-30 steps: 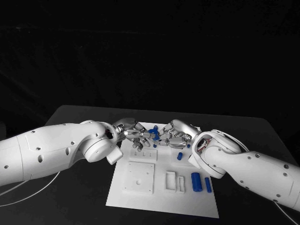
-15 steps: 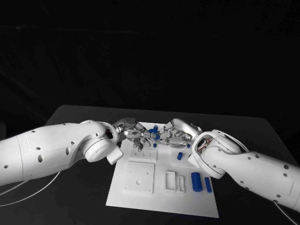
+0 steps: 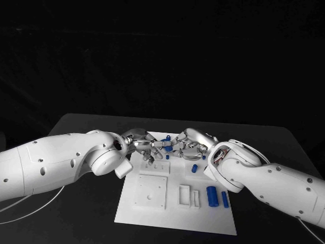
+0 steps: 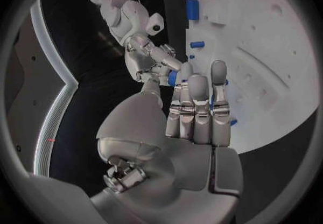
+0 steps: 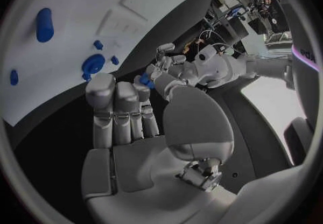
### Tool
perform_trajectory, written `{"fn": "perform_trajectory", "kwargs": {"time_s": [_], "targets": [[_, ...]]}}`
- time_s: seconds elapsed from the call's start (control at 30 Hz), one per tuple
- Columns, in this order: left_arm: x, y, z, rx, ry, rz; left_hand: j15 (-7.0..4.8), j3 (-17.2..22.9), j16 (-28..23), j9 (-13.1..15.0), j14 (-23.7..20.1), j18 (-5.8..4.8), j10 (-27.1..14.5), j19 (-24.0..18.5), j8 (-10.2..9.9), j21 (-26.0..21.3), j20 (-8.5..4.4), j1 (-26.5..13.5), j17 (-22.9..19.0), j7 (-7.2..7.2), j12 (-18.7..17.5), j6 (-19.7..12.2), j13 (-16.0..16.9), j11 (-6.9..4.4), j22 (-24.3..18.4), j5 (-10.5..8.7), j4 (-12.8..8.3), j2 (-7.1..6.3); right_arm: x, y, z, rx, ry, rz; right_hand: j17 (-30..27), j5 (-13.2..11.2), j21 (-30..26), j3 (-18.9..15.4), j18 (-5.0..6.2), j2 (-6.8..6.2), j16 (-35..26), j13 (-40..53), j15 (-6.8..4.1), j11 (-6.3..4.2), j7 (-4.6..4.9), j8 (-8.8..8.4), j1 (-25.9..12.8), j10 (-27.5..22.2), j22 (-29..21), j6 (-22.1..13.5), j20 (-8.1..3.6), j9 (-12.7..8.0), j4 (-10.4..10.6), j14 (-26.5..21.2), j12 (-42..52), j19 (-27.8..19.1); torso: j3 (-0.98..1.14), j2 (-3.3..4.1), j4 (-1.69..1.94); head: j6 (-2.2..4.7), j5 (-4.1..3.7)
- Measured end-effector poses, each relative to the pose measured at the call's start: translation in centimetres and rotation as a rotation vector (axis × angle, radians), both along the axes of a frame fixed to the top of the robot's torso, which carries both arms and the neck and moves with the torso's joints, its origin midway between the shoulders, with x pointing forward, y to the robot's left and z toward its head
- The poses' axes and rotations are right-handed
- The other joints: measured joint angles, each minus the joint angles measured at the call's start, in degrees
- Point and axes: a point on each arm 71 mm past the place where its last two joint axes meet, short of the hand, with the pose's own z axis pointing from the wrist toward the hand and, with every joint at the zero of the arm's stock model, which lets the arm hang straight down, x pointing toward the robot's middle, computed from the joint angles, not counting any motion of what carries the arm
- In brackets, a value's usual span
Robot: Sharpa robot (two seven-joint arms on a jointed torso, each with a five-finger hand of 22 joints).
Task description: Assemble the parts on the task board
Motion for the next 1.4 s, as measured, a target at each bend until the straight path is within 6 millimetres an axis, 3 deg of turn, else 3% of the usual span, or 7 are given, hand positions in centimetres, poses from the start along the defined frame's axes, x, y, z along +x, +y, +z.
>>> {"fn": "perform_trajectory", "kwargs": {"time_s": [0.27,0.57,0.83,1.17,1.3,1.4], "targets": [[-0.03,-0.01,-0.14,0.012,0.017,0.000,0.00,-0.3,0.0,-0.1,0.0,0.00,0.0,0.4,0.0,-0.3,0.00,0.1,0.0,0.20,0.0,-0.2,0.0,0.00,0.0,-0.22,-0.3,0.06,-0.08,0.12,-0.08,-0.019,0.003,0.020,0.1,-0.2,0.0,0.0,0.00,0.00,0.0,0.3,0.00,0.01,0.00,0.00,0.0,0.0,0.0,0.0,0.00,0.0,0.0,0.0,0.0,0.0,-0.01,0.00,0.01,-0.16,-0.03],[-0.03,0.02,-0.27,0.025,0.031,0.003,0.00,0.2,0.0,-0.3,0.0,0.00,0.0,0.4,0.0,-0.5,0.00,2.1,0.0,0.21,0.0,-0.2,0.0,0.00,0.0,-0.22,-2.0,1.54,-0.23,0.33,-0.20,-0.037,0.015,0.044,0.1,-0.2,0.0,-0.1,0.00,-0.01,0.0,0.3,0.01,0.02,0.00,0.00,0.0,0.0,0.0,0.0,0.01,0.0,-0.1,0.0,0.0,0.0,-0.01,-0.01,0.00,-0.24,-0.11],[-0.05,-0.02,-0.34,0.039,0.040,0.002,0.00,0.3,-0.3,-0.3,0.0,0.01,0.0,0.6,0.0,-0.8,-0.21,4.7,-0.1,0.20,0.0,-0.2,0.0,0.00,0.0,-0.36,-3.8,1.08,-0.39,0.51,-0.27,-0.046,0.022,0.060,0.1,-0.4,0.0,-0.2,0.00,0.29,0.0,0.5,0.01,0.03,0.00,0.00,0.3,0.0,0.0,0.0,0.01,0.0,-0.2,0.0,0.0,0.0,-0.01,-0.02,-0.01,-0.31,-0.12],[-0.09,-0.16,-0.49,0.064,0.050,-0.007,0.00,-0.7,-0.3,0.0,0.0,0.01,0.0,0.6,0.0,-1.1,-0.21,4.9,-0.1,-0.16,0.0,0.6,0.0,0.00,0.0,-2.25,-4.0,0.90,-0.46,0.60,-0.33,-0.052,0.029,0.070,0.3,-0.6,0.0,-0.3,0.00,0.29,0.0,0.5,0.02,0.05,0.00,0.00,0.3,0.0,0.0,0.0,0.01,0.0,-0.2,0.0,-0.2,0.0,-0.01,-0.02,-0.01,-0.48,-0.24],[-0.12,-0.19,-0.54,0.071,0.052,-0.011,-0.11,-1.2,-0.3,2.7,0.1,0.00,0.0,0.8,0.0,-1.1,-0.42,5.1,0.0,-0.21,0.0,1.2,0.0,0.00,0.0,-1.40,-4.3,0.66,-0.47,0.64,-0.35,-0.054,0.032,0.072,0.3,-0.6,0.0,-0.3,-0.01,0.29,0.0,0.5,0.02,0.06,0.00,0.00,0.3,0.0,0.0,0.0,0.01,0.0,-0.2,0.0,-0.2,0.0,-0.02,-0.02,-0.01,-0.52,-0.25],[-0.16,-0.22,-0.59,0.075,0.053,-0.014,-0.19,-1.1,-0.3,8.1,0.2,0.00,0.0,0.8,0.2,-1.1,-0.42,5.1,0.3,-0.58,0.0,0.9,0.2,0.00,0.0,-0.42,-4.8,0.66,-0.48,0.68,-0.36,-0.055,0.034,0.074,0.3,-0.7,0.0,-0.3,-0.01,0.29,0.0,0.5,0.02,0.13,0.00,0.00,0.3,0.1,0.0,0.0,0.01,0.0,-0.3,0.0,-0.2,0.0,-0.03,-0.02,-0.01,-0.57,-0.28]]}}
